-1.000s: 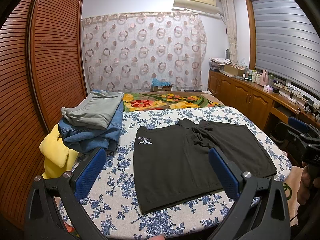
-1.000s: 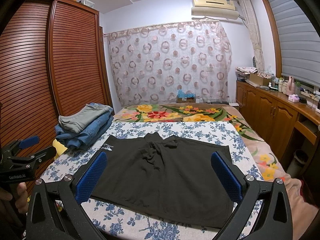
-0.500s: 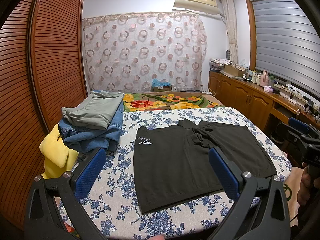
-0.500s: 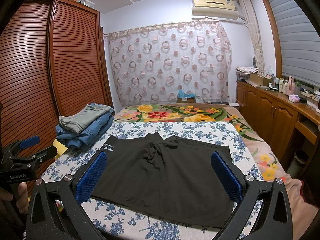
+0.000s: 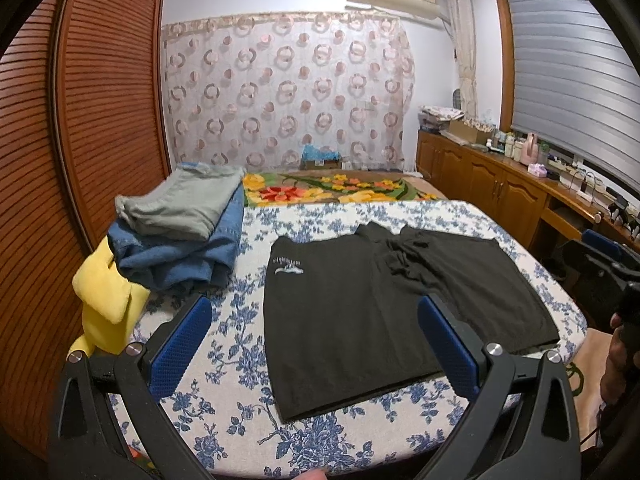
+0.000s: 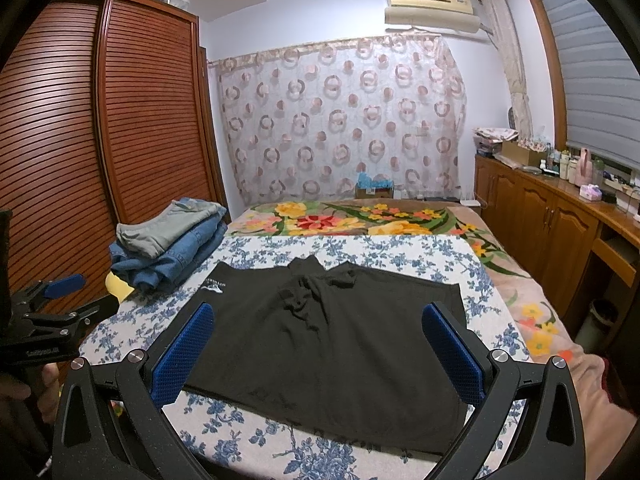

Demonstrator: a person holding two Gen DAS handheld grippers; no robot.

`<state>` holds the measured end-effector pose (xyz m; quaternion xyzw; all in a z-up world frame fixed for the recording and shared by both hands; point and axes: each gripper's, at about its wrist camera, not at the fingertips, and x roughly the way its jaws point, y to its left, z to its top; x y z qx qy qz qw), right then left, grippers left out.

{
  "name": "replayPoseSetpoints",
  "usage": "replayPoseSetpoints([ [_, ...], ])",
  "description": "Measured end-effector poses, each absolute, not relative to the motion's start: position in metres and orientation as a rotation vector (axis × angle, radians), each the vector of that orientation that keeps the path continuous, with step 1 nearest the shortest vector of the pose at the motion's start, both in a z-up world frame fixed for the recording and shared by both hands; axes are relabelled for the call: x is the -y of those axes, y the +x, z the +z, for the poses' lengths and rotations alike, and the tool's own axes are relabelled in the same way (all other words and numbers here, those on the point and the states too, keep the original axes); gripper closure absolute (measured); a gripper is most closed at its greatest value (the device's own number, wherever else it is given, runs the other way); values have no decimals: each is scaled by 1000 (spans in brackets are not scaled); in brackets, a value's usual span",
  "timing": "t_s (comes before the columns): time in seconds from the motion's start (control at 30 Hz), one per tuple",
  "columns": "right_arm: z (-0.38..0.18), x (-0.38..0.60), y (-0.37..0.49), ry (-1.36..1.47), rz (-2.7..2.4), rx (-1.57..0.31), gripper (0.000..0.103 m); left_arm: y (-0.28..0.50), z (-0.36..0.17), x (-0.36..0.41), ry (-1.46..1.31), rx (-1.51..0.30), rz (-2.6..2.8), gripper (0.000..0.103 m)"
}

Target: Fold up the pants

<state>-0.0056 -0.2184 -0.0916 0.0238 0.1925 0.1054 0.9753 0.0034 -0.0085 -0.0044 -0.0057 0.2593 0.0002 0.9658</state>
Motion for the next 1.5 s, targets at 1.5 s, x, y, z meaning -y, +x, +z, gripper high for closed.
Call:
replayPoseSetpoints([
  [1.5,-129,208,4,-50,169,-695,0,35,-110,-45,-90,-788,-44,18],
])
